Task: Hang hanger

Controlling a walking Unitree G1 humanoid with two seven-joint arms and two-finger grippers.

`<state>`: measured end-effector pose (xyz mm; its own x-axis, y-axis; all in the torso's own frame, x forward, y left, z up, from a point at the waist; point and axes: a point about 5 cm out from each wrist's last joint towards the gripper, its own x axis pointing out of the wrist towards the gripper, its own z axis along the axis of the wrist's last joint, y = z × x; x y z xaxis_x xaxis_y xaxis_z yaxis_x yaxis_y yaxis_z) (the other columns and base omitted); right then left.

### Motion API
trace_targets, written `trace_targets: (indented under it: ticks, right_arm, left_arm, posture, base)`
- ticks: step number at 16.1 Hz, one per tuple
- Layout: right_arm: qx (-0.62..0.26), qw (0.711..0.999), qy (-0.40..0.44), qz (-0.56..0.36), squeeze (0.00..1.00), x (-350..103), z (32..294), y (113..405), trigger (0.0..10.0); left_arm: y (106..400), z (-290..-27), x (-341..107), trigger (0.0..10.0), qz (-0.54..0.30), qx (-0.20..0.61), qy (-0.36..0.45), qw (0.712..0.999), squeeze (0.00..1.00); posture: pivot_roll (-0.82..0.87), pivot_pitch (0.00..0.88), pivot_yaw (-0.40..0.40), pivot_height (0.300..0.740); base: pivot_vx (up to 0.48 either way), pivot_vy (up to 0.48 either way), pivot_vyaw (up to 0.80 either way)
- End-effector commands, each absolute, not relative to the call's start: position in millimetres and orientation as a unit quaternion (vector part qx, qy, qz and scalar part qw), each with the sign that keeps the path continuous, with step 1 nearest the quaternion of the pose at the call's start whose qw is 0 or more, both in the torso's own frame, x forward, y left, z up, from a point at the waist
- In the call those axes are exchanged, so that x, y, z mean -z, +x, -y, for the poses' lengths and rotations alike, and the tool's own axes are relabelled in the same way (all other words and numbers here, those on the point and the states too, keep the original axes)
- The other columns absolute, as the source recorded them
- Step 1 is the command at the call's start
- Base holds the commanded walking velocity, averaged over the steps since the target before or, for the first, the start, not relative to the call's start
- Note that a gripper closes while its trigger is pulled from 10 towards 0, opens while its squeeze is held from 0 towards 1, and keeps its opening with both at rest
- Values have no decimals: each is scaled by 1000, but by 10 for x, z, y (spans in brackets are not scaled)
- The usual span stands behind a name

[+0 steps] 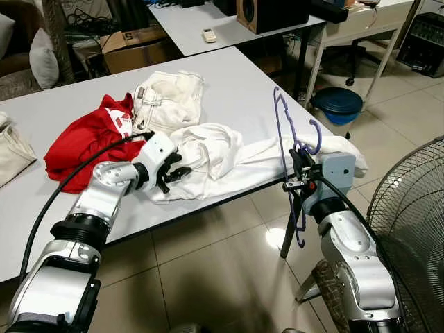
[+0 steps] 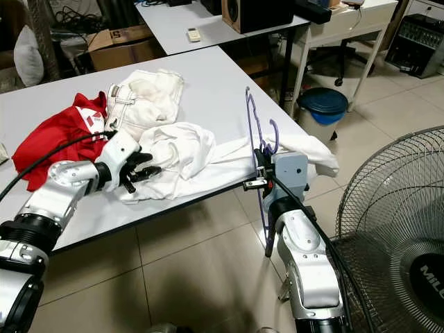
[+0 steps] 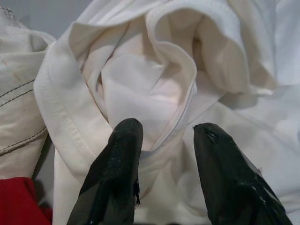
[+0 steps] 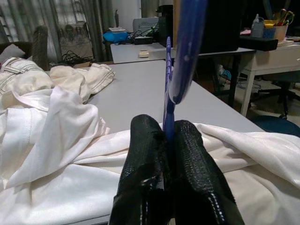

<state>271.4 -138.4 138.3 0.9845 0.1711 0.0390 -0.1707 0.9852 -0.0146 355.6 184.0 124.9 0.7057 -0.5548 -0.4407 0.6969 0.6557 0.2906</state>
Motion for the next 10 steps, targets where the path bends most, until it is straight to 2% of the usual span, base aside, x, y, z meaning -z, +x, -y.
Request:
trace_targets:
  ticks: [1, 2, 3, 10]
  right_arm:
    - [-84, 996, -6, 21, 0, -1372, 1380, 2708, 10000]
    - [-83, 996, -7, 21, 0, -1370, 1381, 2704, 10000]
    - [-84, 996, -7, 20, 0, -1368, 1382, 2702, 10000]
    - [-92, 996, -10, 19, 0, -1370, 1371, 2722, 10000]
  left_arm:
    - [3543, -1905, -1220, 9020, -167, 336, 240, 895, 0]
    - [3547, -1916, -1217, 3137, -168, 331, 239, 897, 0]
    - [3551, -1919, -1223, 0, -166, 329, 235, 899, 0]
    - [3547, -1927, -1236, 0, -157, 331, 222, 904, 0]
  posture:
    - [-99, 0, 143, 740]
    - [-99, 0, 143, 740]
    - [-99, 0, 143, 740]
    - [-93, 0, 123, 740]
  base:
    - [0, 0, 0]
    - [0, 0, 0]
    - [0, 0, 0]
    - [0, 0, 0]
